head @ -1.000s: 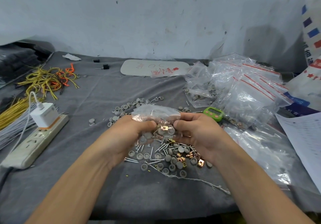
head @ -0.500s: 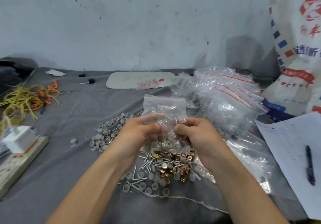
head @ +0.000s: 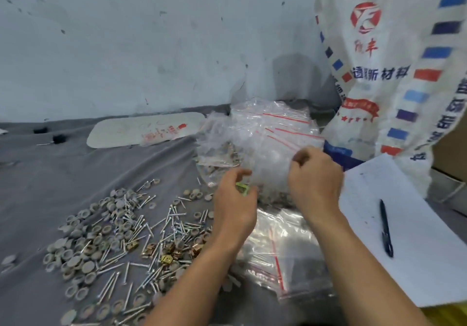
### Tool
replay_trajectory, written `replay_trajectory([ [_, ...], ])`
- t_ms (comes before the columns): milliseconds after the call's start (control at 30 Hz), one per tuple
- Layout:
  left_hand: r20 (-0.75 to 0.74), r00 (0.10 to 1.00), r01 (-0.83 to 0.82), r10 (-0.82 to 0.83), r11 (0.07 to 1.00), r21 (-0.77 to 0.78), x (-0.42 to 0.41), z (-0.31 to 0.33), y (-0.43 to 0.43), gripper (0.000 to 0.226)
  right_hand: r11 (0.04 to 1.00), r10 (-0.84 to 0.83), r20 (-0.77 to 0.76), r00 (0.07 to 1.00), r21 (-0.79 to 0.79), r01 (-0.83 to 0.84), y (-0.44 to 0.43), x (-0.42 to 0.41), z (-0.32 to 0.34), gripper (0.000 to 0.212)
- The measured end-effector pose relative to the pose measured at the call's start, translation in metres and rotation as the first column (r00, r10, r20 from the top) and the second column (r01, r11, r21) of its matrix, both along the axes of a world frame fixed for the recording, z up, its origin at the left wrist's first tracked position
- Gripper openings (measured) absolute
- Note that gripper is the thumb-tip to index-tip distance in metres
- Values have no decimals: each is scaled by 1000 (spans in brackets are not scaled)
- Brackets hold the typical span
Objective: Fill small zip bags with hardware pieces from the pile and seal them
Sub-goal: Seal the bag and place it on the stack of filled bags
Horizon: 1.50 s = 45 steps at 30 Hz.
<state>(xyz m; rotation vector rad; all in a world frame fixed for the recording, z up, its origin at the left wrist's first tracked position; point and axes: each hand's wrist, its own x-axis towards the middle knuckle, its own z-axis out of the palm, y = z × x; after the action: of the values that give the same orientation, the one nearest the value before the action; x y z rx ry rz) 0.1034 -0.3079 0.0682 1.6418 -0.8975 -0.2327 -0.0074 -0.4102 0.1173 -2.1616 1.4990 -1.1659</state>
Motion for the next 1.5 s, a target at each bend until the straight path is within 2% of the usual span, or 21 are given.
replay_trajectory([
  [33,106,993,42,-50,996,78,-4,-6,8,26,995,95,-186,978,46,-88,-2,6,0,17],
  [67,184,975,89,-123,979,181,-9,-11,17,21,977,200,-385,901,148,-154,-2,11,-2,25],
  [133,240,920,199,-311,896,398,-23,-16,31,23,912,393,-576,716,345,-222,-1,15,-8,39],
  [167,246,875,257,-416,832,492,-30,-18,35,33,887,447,-568,692,384,-258,-1,12,-13,43],
  [200,256,818,302,-516,763,572,-35,-21,38,47,869,474,-505,722,401,-290,0,7,-15,46],
  [300,381,668,217,-640,656,723,-42,-28,38,67,887,405,-270,873,346,-305,12,-24,-17,52],
  [333,404,655,184,-638,654,733,-42,-29,37,67,893,400,-296,868,339,-296,17,-38,-20,51],
  [400,413,669,160,-618,662,732,-42,-32,34,64,851,483,-435,760,437,-291,35,-65,-30,38],
  [467,445,669,125,-595,680,722,-45,-35,34,58,802,564,-516,644,529,-278,55,-86,-44,22],
  [500,477,666,102,-573,704,703,-47,-35,35,54,815,551,-523,650,503,-287,62,-93,-50,17],
  [600,496,757,60,-426,801,596,-56,-31,41,45,919,380,-459,803,287,-271,72,-101,-62,13],
  [667,459,821,29,-338,829,559,-59,-25,47,45,927,346,-328,879,262,-267,73,-103,-67,22],
  [733,460,826,-5,-325,813,582,-56,-18,54,44,920,337,-212,917,281,-273,69,-103,-69,24],
  [800,372,862,44,-345,781,623,-50,-8,61,49,926,307,-103,946,264,-271,67,-102,-66,24],
  [900,269,874,133,-405,731,670,-39,6,73,65,916,233,187,954,287,-279,60,-96,-56,30],
  [1033,309,939,-9,-154,883,469,-26,19,85,36,858,207,396,895,367,-361,50,-83,-40,24],
  [1133,292,955,-146,56,944,295,-15,27,96,29,852,225,355,907,380,-361,45,-79,-33,19],
  [1233,150,970,-206,189,972,108,0,38,109,25,836,354,151,923,392,-384,52,-83,-34,11],
  [1367,-160,963,-231,218,970,-71,23,57,129,30,789,526,-271,806,509,-344,76,-84,-46,10],
  [1433,-271,943,-224,194,971,-84,33,63,140,32,825,481,-320,816,481,-298,83,-81,-41,21],
  [1500,-295,945,-170,142,983,-74,38,66,151,34,870,419,-262,870,389,-302,89,-74,-26,18],
])
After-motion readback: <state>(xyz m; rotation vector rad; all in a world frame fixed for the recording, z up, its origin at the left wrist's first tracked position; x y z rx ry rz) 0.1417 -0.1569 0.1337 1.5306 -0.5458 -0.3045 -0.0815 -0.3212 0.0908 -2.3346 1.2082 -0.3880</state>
